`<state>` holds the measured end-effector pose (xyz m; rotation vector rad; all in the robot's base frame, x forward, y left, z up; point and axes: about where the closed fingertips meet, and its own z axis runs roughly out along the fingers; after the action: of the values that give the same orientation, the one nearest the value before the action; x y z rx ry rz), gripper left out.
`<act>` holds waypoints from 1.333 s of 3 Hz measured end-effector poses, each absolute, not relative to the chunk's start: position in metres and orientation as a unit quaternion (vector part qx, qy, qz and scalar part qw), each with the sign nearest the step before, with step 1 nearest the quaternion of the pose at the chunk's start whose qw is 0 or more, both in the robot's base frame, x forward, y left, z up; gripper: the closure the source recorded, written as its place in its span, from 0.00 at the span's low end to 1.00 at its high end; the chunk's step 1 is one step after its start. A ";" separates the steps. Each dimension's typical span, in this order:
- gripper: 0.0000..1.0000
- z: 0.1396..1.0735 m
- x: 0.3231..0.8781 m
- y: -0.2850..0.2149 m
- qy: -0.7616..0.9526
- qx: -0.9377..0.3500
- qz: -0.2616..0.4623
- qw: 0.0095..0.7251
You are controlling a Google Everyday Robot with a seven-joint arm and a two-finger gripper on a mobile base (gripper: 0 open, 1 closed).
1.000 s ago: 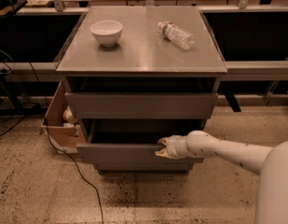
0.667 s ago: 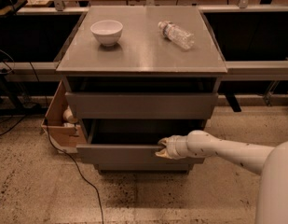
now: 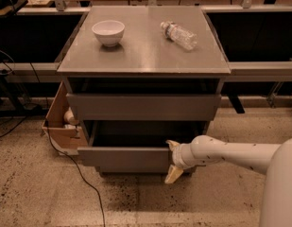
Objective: Open middle drawer
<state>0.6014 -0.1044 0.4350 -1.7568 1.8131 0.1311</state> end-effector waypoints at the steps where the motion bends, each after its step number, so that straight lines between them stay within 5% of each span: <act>1: 0.18 0.433 0.587 -0.107 0.683 -0.678 0.054 0.267; 3: 0.65 0.428 0.581 -0.086 0.664 -0.707 0.071 0.233; 4: 0.96 0.433 0.579 -0.084 0.663 -0.711 0.070 0.223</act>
Offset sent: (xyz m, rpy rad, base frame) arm -0.0171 0.0205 -0.0055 -0.1025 0.1225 0.1322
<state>0.5785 -0.0835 0.4329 -1.9631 1.8301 0.1945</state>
